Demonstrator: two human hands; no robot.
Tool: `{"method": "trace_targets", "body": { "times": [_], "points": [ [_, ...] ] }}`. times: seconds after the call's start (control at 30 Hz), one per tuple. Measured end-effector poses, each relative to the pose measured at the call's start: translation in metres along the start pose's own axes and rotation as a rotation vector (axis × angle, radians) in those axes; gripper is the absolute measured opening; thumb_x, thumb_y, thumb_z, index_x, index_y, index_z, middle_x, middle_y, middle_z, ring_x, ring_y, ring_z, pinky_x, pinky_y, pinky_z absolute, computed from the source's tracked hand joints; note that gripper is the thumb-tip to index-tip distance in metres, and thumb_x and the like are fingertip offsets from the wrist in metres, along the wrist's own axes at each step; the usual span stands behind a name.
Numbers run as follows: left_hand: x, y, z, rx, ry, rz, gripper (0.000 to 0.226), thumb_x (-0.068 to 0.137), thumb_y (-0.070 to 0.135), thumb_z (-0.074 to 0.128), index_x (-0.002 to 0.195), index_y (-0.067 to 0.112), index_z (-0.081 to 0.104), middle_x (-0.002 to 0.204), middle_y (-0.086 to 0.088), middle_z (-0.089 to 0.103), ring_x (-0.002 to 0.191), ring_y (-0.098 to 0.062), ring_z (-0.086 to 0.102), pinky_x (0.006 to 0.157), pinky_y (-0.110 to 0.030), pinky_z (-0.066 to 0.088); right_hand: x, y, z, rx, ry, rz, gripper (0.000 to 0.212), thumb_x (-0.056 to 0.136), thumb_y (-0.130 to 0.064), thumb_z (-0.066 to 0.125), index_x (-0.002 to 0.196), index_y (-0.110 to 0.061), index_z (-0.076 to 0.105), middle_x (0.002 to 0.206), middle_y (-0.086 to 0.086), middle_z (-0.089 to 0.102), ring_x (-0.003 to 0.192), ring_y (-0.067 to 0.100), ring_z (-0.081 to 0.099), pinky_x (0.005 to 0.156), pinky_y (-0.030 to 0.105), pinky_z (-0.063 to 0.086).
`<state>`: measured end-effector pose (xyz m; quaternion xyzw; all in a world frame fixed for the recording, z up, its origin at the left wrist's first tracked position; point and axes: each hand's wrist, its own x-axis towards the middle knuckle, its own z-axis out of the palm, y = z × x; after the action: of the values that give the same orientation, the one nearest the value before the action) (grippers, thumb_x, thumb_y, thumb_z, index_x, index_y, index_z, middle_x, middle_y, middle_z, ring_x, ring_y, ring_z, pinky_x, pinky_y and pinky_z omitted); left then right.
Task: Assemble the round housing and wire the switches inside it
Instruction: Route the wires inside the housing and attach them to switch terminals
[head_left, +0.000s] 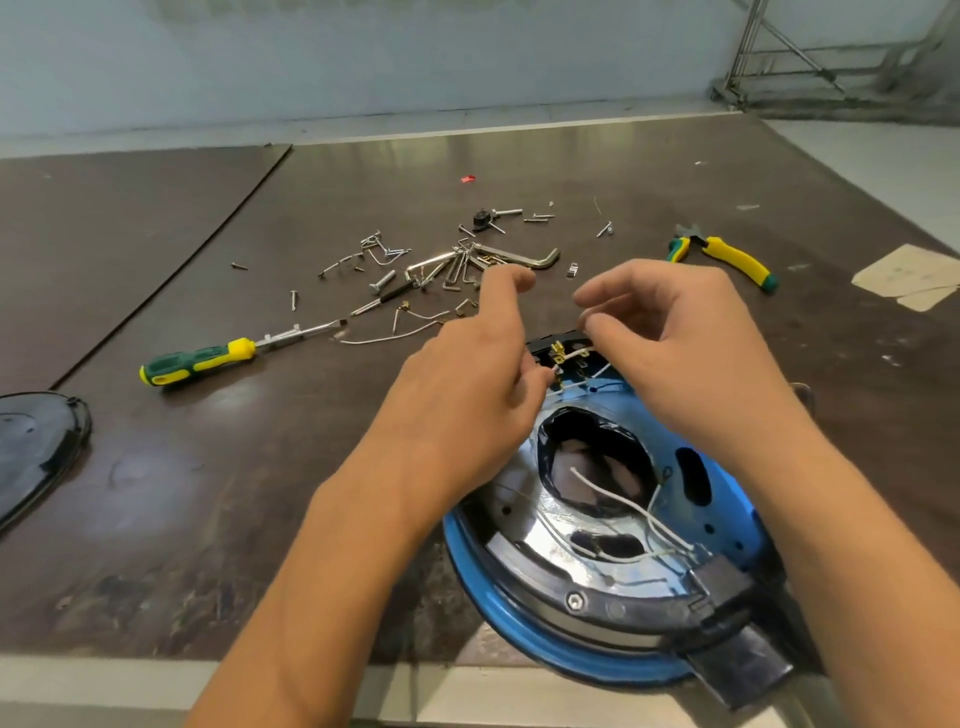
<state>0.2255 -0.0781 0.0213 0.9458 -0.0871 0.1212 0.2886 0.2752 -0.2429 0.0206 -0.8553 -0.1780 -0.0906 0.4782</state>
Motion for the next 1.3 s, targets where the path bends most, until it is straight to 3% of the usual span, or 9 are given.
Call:
{"method": "trace_targets", "body": {
  "times": [0.17, 0.33, 0.5, 0.67, 0.8, 0.9, 1.0, 1.1, 1.3],
  "points": [
    [-0.003, -0.002, -0.003, -0.049, 0.04, -0.006, 0.058, 0.089, 0.019, 0.064, 0.136, 0.027, 0.031, 0.073, 0.01, 0.063, 0.07, -0.017, 0.061, 0.071, -0.046, 0.053, 0.001, 0.003, -0.002, -0.028, -0.087, -0.021, 0.021, 0.086, -0.012, 0.073, 0.102, -0.026, 0.073, 0.085, -0.01, 0.072, 0.077, 0.002, 0.068, 0.073, 0.017, 0.055],
    [-0.002, -0.009, -0.008, -0.033, 0.009, -0.029, 0.056, 0.086, 0.023, 0.07, 0.133, 0.032, 0.04, 0.072, 0.014, 0.065, 0.073, -0.01, 0.062, 0.073, -0.043, 0.054, 0.001, -0.005, 0.0, -0.019, -0.171, -0.019, 0.024, 0.084, -0.008, 0.078, 0.104, -0.02, 0.075, 0.084, -0.006, 0.075, 0.078, 0.006, 0.072, 0.082, 0.03, 0.06],
    [-0.002, -0.016, -0.013, -0.023, 0.046, -0.033, 0.051, 0.083, 0.028, 0.071, 0.127, 0.035, 0.046, 0.075, 0.016, 0.065, 0.078, -0.006, 0.062, 0.077, -0.041, 0.054, 0.0, -0.008, 0.002, 0.0, -0.229, 0.01, 0.017, 0.083, -0.01, 0.08, 0.097, -0.018, 0.075, 0.07, -0.003, 0.075, 0.064, 0.006, 0.072, 0.077, 0.033, 0.061],
    [-0.001, -0.019, -0.01, 0.03, 0.032, -0.095, 0.033, 0.085, 0.051, 0.065, 0.109, 0.029, 0.061, 0.099, 0.014, 0.062, 0.096, -0.006, 0.058, 0.084, -0.033, 0.052, 0.0, 0.001, 0.006, 0.05, -0.287, 0.17, 0.021, 0.082, -0.009, 0.081, 0.095, -0.02, 0.068, 0.063, -0.002, 0.074, 0.063, 0.008, 0.073, 0.079, 0.032, 0.054],
    [0.001, -0.014, -0.006, 0.147, -0.097, -0.14, 0.068, 0.057, 0.084, 0.055, 0.09, 0.026, 0.071, 0.118, 0.006, 0.065, 0.113, -0.01, 0.058, 0.09, -0.037, 0.05, 0.002, 0.008, 0.0, 0.125, -0.276, 0.224, 0.015, 0.085, -0.009, 0.078, 0.094, -0.013, 0.067, 0.065, 0.004, 0.075, 0.064, 0.015, 0.075, 0.076, 0.031, 0.055],
    [0.002, -0.011, -0.001, 0.217, -0.08, -0.125, 0.042, 0.074, 0.065, 0.069, 0.087, 0.026, 0.077, 0.141, 0.002, 0.054, 0.13, -0.012, 0.048, 0.096, -0.041, 0.049, 0.002, 0.01, -0.001, 0.221, -0.267, 0.225, 0.014, 0.086, -0.003, 0.075, 0.092, -0.008, 0.064, 0.067, 0.01, 0.075, 0.062, 0.021, 0.075, 0.071, 0.028, 0.055],
    [0.002, -0.014, 0.006, 0.167, -0.061, -0.119, 0.016, 0.084, 0.042, 0.071, 0.081, 0.028, 0.078, 0.138, 0.007, 0.055, 0.125, -0.01, 0.051, 0.096, -0.041, 0.049, 0.003, 0.012, 0.001, 0.204, -0.303, 0.216, 0.013, 0.087, -0.003, 0.074, 0.091, -0.01, 0.064, 0.069, 0.012, 0.075, 0.063, 0.02, 0.075, 0.073, 0.031, 0.054],
    [0.002, -0.016, 0.01, 0.126, -0.072, -0.127, 0.014, 0.083, 0.035, 0.07, 0.075, 0.025, 0.075, 0.131, 0.008, 0.055, 0.116, -0.01, 0.054, 0.093, -0.038, 0.049, 0.003, 0.015, 0.006, 0.12, -0.38, 0.219, 0.016, 0.089, -0.003, 0.071, 0.094, -0.016, 0.063, 0.07, 0.006, 0.076, 0.066, 0.017, 0.075, 0.083, 0.041, 0.057],
    [0.004, -0.019, 0.014, 0.141, -0.076, -0.173, 0.015, 0.08, 0.031, 0.071, 0.069, 0.022, 0.074, 0.126, 0.007, 0.053, 0.111, -0.01, 0.056, 0.088, -0.032, 0.048, 0.004, 0.017, 0.011, -0.003, -0.384, 0.16, 0.022, 0.085, -0.003, 0.074, 0.079, -0.023, 0.067, 0.071, -0.001, 0.076, 0.065, 0.01, 0.074, 0.082, 0.038, 0.059]
  ]
}}
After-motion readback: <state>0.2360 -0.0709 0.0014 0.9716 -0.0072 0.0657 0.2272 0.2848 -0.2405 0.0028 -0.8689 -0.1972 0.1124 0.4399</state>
